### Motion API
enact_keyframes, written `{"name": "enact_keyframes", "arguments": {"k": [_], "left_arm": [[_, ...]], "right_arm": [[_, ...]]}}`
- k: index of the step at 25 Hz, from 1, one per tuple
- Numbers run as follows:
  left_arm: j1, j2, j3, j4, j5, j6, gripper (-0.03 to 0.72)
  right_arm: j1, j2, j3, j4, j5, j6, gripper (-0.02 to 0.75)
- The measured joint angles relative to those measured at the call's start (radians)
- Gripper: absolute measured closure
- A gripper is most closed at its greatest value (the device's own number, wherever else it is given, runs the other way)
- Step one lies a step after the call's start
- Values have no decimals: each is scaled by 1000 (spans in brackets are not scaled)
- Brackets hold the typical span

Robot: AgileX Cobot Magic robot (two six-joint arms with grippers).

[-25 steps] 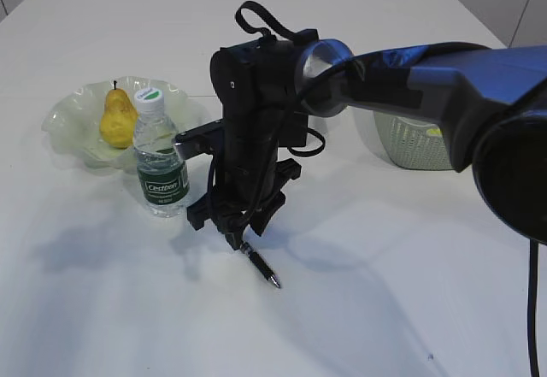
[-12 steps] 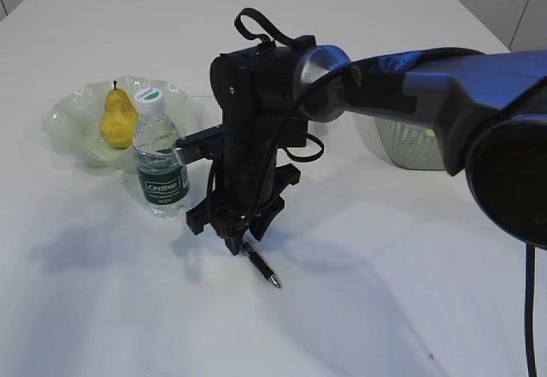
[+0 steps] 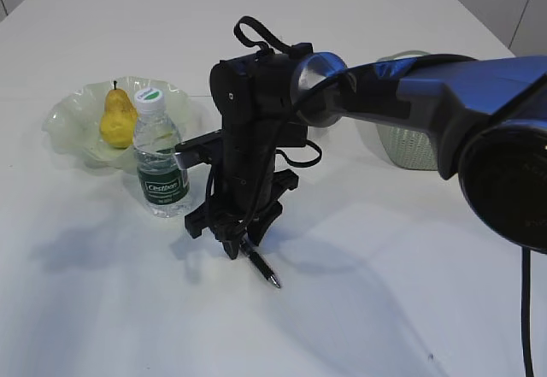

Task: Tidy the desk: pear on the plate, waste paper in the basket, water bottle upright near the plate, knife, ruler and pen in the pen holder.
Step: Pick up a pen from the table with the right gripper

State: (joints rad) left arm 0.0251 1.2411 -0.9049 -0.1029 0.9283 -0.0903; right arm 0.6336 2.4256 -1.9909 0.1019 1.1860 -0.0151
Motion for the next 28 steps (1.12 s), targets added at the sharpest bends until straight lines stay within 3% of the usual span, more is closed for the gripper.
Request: {"name": "enact_keyframes", "arguments": {"k": [6,13,28], "left_arm": [[0,0,0,0,0,0,223],[0,0,0,0,0,0,223],[0,0,0,0,4,0,223]], "right_arm": [[0,1,-2,2,0,0,458],[0,2,-2,5,5,0,644],[-13,-82,-2,6,28,0,657]]}}
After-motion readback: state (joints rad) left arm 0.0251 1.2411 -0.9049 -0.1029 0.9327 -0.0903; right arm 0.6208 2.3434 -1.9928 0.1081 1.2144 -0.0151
